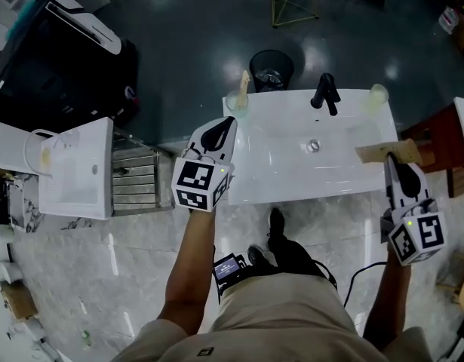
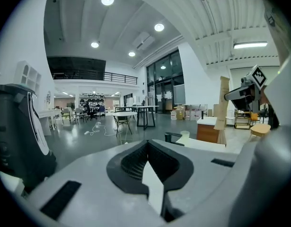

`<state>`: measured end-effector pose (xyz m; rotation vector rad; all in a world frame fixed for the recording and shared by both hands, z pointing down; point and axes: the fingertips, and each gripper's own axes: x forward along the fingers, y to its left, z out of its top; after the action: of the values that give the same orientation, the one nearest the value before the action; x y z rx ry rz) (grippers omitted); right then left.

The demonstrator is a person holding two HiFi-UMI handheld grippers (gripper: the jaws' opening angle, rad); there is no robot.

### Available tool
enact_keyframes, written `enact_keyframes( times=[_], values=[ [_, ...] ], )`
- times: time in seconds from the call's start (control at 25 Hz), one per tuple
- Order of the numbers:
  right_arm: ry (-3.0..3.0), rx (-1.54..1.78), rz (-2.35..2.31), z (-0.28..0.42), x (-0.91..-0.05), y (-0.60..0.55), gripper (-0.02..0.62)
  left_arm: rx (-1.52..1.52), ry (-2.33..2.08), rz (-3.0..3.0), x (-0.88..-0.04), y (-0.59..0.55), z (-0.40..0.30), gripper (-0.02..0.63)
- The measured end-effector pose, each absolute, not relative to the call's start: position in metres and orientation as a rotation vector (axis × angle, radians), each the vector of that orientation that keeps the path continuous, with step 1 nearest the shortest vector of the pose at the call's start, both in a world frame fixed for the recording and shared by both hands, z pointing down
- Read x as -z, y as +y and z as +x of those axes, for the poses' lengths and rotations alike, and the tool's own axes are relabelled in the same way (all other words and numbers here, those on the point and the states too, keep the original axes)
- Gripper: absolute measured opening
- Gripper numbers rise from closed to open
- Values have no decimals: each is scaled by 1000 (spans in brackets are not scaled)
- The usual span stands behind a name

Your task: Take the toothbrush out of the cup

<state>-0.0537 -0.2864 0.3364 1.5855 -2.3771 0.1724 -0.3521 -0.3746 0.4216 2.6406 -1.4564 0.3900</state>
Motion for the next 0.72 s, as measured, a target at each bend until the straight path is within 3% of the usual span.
enact_keyframes(
  times=[0.28,0.48,0.72],
  values=[
    [-2321,-261,1564,-38,-385,-328,26,-539,-1454,2568,-500,-461,-347,9],
    [-2288,-324,1536,-36,-419,-356,26,-635,-1477,2521,-547,-506,-344,92],
    [-2261,-375,1497,-34,-456,-378,26,-683,-1484,2486,-587,-540,-342,120]
  ],
)
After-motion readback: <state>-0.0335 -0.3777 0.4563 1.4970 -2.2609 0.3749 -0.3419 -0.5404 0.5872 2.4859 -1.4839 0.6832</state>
